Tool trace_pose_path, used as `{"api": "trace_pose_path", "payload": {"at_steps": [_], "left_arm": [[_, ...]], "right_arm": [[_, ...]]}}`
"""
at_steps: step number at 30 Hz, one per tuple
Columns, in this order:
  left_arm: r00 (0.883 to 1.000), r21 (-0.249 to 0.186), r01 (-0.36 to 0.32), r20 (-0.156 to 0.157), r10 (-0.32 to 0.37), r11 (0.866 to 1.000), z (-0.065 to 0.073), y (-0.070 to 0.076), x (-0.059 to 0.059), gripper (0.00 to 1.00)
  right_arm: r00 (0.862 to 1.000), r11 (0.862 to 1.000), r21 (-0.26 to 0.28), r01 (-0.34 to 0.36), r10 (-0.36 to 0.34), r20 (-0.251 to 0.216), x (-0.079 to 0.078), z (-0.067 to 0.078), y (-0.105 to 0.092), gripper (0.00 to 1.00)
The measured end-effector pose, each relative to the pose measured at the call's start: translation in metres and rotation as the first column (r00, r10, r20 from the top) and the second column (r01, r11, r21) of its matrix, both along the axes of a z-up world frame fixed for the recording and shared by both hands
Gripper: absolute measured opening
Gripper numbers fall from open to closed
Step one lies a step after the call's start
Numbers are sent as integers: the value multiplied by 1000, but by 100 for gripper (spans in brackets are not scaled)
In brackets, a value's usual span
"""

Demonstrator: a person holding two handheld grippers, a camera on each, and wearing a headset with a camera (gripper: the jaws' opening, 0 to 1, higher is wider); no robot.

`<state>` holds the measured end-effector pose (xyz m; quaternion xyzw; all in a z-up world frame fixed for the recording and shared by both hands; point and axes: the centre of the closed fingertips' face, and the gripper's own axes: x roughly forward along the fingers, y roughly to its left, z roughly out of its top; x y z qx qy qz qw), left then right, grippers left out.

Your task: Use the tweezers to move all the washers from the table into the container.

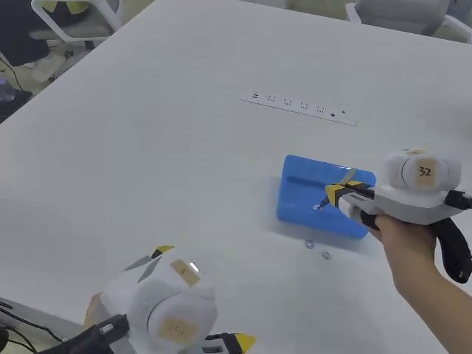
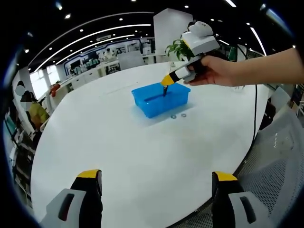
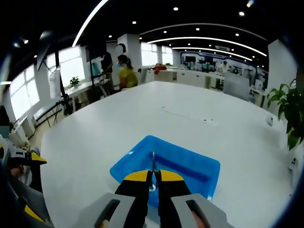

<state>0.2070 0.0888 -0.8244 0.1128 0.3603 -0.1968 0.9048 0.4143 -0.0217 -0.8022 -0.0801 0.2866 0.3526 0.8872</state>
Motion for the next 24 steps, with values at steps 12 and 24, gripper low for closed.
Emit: {"api": "trace_pose_path", "payload": {"at_steps": [12,24], "left_arm": [[1000,5,2,-9,-2,1000,-1,0,-1,98],[1000,19,11,-18,-11,1000,-3,-1,-2,98]], "right_arm": [[1000,1000,-22,-12,11,-20,-3,-13,3,2],[1000,1000,-26,-14,14,-23,-7,-17,1,3]]}}
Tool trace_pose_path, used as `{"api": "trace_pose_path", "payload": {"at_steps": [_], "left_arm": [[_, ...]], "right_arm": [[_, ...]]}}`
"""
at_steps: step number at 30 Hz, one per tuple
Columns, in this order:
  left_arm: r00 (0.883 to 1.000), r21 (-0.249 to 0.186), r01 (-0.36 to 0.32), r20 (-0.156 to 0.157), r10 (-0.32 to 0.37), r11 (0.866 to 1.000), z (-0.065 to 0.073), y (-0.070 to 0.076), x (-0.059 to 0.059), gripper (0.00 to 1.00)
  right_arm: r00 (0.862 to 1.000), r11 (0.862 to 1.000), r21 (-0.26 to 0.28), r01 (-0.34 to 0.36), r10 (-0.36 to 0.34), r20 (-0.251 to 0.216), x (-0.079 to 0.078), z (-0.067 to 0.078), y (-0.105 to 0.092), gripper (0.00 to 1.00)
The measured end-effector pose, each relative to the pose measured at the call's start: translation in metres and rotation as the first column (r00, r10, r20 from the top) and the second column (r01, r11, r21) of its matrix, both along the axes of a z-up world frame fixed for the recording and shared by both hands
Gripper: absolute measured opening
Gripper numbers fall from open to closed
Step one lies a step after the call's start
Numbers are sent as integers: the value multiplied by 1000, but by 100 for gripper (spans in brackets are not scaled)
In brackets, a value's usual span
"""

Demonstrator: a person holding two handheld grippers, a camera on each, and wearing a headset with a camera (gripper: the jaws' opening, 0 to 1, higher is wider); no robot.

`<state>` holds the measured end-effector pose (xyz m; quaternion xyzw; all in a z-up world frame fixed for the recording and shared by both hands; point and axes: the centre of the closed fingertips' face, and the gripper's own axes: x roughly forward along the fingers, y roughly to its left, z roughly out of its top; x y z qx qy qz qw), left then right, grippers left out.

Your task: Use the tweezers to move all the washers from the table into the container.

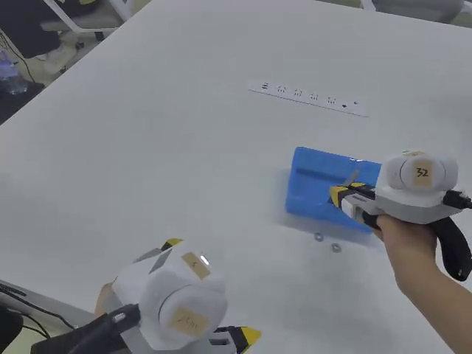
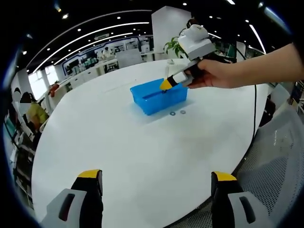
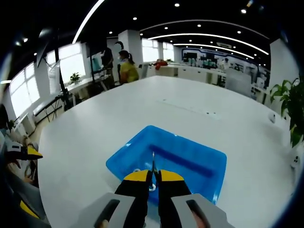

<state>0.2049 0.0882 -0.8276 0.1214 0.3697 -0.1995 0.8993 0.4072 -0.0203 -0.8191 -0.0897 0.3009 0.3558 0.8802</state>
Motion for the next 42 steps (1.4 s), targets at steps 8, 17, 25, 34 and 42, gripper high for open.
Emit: {"api": "trace_pose_path", "payload": {"at_steps": [8,17,25,34,42], "left_arm": [[1000,2,8,-4,-8,1000,0,-1,-1,97],[1000,5,10,-5,-10,1000,-1,-1,-1,97],[1000,11,12,-5,-12,1000,-2,-1,-1,97],[1000,17,18,-8,-17,1000,-3,-1,-2,97],[1000,19,16,-5,-16,1000,-2,0,-1,97]], "right_arm": [[1000,1000,-11,0,0,-6,-1,0,-2,3],[1000,1000,6,15,-15,18,-1,15,-7,3],[997,999,49,17,-20,69,-4,41,-7,3],[992,992,122,6,-21,123,-17,74,-5,3],[991,988,157,5,-25,128,-26,84,-6,3]]}}
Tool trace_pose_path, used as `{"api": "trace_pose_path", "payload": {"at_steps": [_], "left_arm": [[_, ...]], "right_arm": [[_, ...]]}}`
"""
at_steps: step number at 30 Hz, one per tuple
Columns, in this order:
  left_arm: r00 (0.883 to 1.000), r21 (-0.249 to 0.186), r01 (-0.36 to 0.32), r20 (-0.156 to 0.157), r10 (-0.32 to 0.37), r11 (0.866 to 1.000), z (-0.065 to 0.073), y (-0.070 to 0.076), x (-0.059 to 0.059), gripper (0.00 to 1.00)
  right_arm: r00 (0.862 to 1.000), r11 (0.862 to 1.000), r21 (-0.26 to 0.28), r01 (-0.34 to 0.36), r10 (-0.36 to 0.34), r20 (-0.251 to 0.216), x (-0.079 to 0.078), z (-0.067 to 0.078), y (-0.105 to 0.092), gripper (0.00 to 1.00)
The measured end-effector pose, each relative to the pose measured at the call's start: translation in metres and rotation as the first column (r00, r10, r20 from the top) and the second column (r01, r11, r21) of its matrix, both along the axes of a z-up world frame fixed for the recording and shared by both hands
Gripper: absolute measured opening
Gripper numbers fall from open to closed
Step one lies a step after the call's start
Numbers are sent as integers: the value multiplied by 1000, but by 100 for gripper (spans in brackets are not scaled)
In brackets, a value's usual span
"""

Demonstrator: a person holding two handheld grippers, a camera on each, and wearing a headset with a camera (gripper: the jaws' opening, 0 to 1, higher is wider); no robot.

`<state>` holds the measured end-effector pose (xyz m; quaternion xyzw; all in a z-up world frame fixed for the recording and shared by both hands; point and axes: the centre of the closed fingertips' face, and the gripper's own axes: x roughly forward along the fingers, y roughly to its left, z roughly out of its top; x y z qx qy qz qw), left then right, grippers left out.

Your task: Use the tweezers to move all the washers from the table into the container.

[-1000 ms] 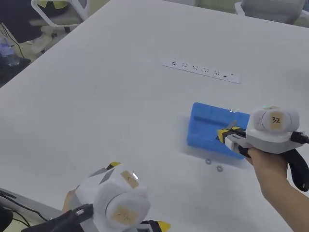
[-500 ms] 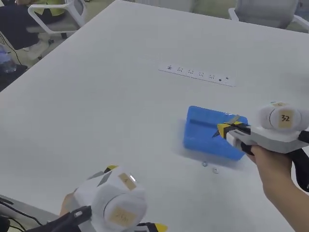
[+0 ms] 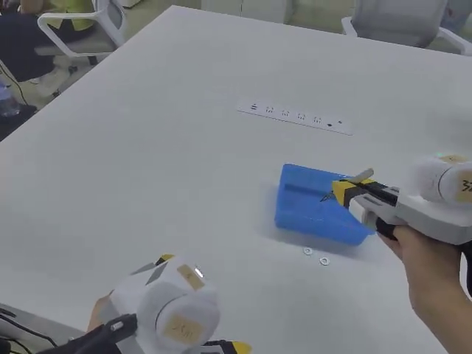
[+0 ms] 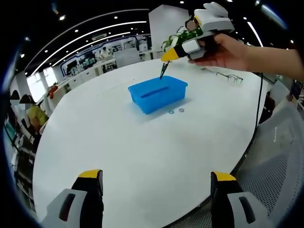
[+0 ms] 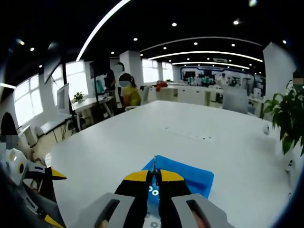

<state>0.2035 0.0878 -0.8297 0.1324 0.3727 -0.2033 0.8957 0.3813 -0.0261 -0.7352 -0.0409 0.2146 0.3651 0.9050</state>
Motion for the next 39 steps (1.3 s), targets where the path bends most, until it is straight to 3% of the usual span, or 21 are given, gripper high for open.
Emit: {"api": "trace_pose_path", "payload": {"at_steps": [11,16,27,39], "left_arm": [[1000,7,5,-7,-5,1000,-2,0,-1,97],[1000,5,5,-7,-5,1000,-2,-1,-1,97],[1000,8,5,-10,-5,1000,-2,-1,-1,97],[1000,6,10,-15,-10,1000,-3,-2,-1,97]], "right_arm": [[999,1000,15,12,-11,-33,-18,-10,-7,3],[998,1000,10,22,-22,-59,-25,-21,-11,3],[994,999,-17,32,-33,-107,-27,-48,-15,3],[990,999,-33,23,-27,-139,-24,-66,-11,3]]}}
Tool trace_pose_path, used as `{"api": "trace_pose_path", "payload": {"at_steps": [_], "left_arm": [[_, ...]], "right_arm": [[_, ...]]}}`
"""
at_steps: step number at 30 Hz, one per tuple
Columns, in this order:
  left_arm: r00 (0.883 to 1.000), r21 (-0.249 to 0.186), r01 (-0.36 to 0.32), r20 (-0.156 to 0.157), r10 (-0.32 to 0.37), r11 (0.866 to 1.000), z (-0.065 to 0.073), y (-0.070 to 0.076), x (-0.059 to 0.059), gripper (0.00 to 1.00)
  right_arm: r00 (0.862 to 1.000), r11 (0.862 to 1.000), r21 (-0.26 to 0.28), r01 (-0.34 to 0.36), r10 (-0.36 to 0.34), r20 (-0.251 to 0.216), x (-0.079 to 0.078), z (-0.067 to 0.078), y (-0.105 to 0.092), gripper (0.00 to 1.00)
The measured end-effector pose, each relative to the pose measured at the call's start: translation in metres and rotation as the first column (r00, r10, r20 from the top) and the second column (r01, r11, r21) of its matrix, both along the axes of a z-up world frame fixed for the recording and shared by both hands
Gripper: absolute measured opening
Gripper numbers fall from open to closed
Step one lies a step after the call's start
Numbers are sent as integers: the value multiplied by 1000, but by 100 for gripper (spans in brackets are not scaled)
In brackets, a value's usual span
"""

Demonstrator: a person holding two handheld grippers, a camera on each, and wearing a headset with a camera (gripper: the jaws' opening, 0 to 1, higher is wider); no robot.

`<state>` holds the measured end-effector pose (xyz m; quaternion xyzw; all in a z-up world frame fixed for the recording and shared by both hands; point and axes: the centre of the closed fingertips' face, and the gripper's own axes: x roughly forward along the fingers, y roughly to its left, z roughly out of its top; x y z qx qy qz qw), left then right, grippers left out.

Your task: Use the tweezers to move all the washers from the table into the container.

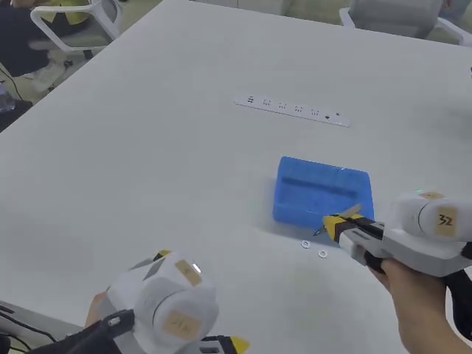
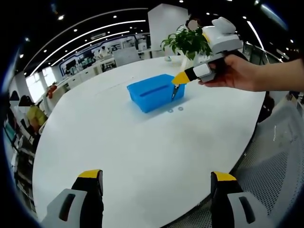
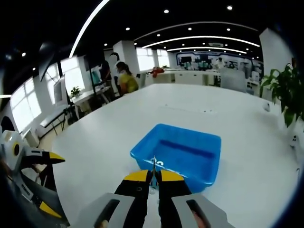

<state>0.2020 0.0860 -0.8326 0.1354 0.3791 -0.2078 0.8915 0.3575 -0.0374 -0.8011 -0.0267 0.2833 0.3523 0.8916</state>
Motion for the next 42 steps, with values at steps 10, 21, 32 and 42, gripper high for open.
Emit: {"api": "trace_pose_path", "payload": {"at_steps": [10,21,32,42], "left_arm": [[1000,4,6,-7,-6,1000,-1,0,-1,97],[1000,-2,-22,4,22,1000,0,1,2,98],[1000,-16,-14,16,15,1000,3,-1,2,99],[1000,-13,-12,9,12,1000,2,-1,1,99]], "right_arm": [[1000,1000,-19,-3,3,-26,1,-17,2,3],[999,1000,-16,18,-19,-46,0,-24,1,3],[999,999,-24,23,-24,-38,3,-24,6,3],[1000,999,-52,15,-15,-12,-3,-24,12,3]]}}
